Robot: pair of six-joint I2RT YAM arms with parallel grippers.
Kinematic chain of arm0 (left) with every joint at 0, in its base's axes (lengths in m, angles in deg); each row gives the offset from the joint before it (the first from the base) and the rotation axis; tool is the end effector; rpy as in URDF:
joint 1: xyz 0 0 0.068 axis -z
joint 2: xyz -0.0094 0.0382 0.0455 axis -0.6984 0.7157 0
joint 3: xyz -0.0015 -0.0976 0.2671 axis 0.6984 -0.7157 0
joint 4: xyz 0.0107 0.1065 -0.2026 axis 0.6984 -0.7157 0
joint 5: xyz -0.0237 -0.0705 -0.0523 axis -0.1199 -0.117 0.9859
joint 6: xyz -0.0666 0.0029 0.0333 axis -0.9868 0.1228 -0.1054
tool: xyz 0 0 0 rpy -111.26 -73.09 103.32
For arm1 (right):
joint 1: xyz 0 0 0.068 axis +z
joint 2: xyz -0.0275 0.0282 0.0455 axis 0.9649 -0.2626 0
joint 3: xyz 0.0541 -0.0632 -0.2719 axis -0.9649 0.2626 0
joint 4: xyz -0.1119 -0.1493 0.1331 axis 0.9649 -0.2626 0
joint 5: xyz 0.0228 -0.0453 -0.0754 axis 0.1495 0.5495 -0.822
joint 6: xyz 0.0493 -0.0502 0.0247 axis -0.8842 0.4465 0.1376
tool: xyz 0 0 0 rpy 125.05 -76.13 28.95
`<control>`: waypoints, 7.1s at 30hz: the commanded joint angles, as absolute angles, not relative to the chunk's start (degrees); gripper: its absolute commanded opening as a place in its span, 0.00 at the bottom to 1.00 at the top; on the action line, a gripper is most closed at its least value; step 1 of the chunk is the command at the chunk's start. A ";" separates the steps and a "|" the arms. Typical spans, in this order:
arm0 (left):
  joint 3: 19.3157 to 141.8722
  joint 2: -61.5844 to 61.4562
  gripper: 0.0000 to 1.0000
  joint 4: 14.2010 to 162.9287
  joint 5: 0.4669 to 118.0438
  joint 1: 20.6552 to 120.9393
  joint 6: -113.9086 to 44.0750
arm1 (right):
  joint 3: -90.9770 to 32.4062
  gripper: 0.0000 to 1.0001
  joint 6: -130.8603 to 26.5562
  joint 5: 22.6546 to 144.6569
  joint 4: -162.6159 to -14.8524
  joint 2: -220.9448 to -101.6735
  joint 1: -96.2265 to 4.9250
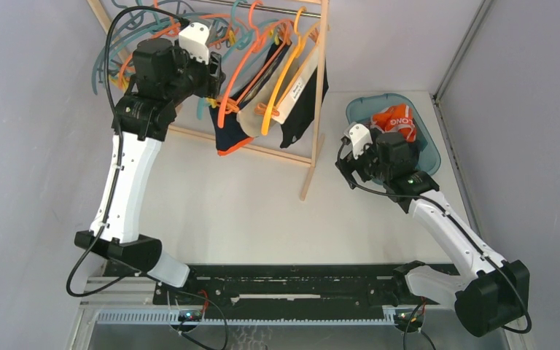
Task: Remove the underwear clipped to the hanger
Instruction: Pick up the hanger from the clothesline, then remove the hanger from the clothesline.
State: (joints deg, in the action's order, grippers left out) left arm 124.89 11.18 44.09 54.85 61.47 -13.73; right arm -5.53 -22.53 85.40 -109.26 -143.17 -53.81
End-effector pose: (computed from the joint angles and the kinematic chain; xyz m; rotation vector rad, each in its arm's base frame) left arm 0.2753 -0.0896 0.5159 0.4618 1.7315 -0.1548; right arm 0.2084 0.0908 0.3054 -0.8819 1.9367 0.1556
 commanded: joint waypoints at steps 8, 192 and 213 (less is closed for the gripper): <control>125.49 10.47 0.37 46.60 60.48 60.71 -15.64 | -5.60 0.87 -21.44 85.69 -108.53 -143.24 -53.00; 70.10 -31.20 0.00 50.51 121.54 61.52 42.22 | -10.16 0.78 -27.10 153.46 -135.71 -141.87 -66.57; 70.39 -31.00 0.00 50.40 121.69 61.52 42.78 | -9.13 0.55 -20.33 153.90 -138.76 -145.08 -64.05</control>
State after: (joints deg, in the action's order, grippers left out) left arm 69.64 -30.59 49.01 119.18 61.42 41.35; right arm -8.46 -23.40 151.98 -137.98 -144.32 -64.43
